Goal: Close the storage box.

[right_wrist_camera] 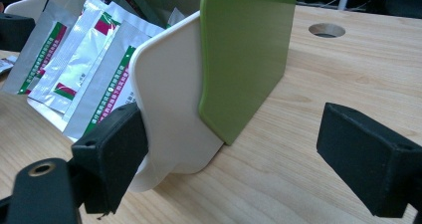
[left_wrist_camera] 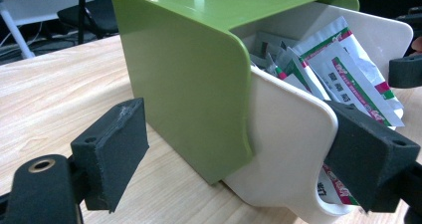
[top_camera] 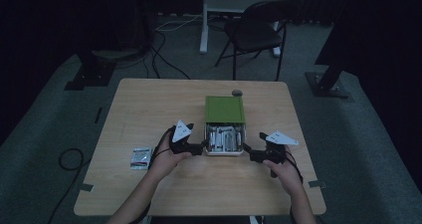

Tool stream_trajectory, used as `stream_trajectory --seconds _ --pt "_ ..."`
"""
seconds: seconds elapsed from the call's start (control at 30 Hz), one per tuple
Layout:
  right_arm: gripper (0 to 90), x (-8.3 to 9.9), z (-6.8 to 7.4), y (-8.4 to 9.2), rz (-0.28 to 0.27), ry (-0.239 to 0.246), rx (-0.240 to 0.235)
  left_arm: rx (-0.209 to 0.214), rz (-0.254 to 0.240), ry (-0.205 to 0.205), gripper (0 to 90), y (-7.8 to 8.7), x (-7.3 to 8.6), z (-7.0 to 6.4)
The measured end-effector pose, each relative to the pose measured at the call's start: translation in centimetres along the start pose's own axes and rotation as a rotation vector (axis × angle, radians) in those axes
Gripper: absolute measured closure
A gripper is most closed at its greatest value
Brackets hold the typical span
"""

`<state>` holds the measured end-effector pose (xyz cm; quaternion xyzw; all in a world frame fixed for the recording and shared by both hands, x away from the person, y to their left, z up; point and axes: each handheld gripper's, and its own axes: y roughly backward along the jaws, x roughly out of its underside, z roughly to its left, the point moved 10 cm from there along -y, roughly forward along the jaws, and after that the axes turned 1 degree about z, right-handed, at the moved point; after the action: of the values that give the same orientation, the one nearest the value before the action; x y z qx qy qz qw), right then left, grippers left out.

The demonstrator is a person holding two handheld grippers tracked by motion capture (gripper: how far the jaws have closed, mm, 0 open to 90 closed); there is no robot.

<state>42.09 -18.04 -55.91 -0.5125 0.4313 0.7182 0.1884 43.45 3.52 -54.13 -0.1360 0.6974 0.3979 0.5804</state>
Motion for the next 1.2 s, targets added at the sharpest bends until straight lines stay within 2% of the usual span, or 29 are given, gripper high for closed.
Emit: stream_trajectory --seconds 0.43,0.53,0.97,1.2 --pt "12.4 -0.4 -0.5 -0.8 0.008 -0.004 0.024 -0.012 -0.004 0.022 14.7 -0.7 -0.3 0.8" --pt "12.5 -0.5 -0.6 -0.9 0.005 -0.009 0.020 -0.016 -0.003 0.019 14.7 -0.8 -0.3 0.9" --pt "12.5 -1.1 -1.1 -1.6 0.000 -0.011 0.058 -0.042 -0.014 0.021 14.7 -1.5 -0.6 1.6" --pt "12.5 -1.2 -1.4 -2.0 -0.009 -0.029 0.065 -0.051 -0.017 0.044 14.7 -1.9 -0.6 2.1"
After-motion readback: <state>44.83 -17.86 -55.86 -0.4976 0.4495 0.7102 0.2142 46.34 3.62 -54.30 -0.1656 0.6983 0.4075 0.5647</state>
